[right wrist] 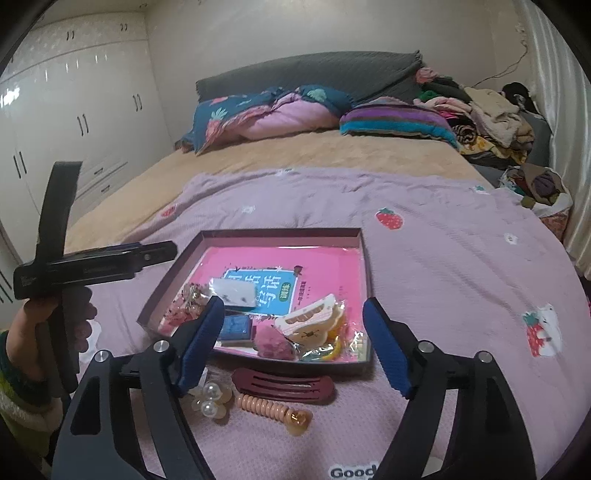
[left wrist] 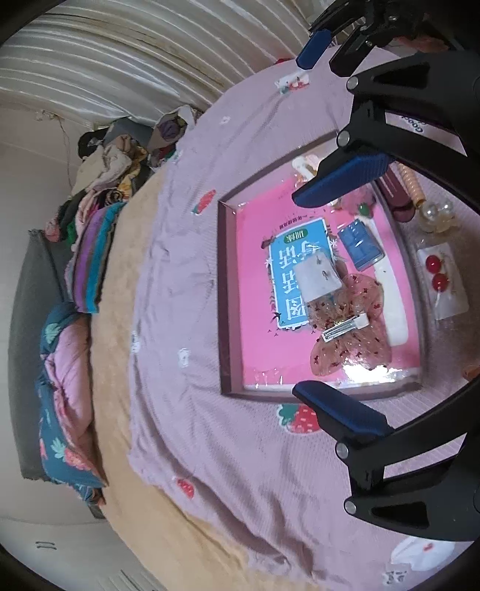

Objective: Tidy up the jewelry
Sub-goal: 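Withdraw both tools from the box toward the pearl clip and coil tie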

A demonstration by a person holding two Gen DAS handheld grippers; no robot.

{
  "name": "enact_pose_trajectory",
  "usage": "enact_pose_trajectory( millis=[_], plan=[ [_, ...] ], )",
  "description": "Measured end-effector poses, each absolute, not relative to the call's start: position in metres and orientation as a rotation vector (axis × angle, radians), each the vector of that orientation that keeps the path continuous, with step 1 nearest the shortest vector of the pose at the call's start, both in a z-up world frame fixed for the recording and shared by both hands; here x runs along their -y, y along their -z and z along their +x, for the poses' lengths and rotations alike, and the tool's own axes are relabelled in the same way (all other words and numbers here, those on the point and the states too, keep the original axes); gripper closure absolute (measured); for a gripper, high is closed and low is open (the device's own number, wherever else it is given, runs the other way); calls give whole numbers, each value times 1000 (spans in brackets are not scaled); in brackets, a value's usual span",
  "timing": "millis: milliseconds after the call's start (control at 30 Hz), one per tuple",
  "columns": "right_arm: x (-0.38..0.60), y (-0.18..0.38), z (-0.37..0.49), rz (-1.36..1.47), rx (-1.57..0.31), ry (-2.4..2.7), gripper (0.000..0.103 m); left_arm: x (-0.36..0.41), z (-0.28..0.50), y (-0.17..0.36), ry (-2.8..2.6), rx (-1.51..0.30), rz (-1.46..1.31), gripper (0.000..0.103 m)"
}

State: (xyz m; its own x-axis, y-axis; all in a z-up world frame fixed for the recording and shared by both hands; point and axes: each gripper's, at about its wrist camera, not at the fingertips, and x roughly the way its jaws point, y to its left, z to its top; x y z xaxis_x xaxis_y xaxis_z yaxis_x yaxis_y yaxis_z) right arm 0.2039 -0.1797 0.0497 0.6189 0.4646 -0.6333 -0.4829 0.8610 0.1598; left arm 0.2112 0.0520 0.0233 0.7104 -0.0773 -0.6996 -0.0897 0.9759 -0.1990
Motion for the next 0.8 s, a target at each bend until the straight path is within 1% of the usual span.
enact_pose_trajectory(
  millis=[100,500,800],
  plan=[
    [188,-58,195,-19,-704,-533,25,-50,199,-34,-11,-757,-225,10],
    [208,-78,167,-4,-657,-512,25,-48,153,-61,-6,-692,-245,10],
    [213,-88,148,-5,-625,-514,25,-50,122,-64,-12,-676,-250,10]
  ],
)
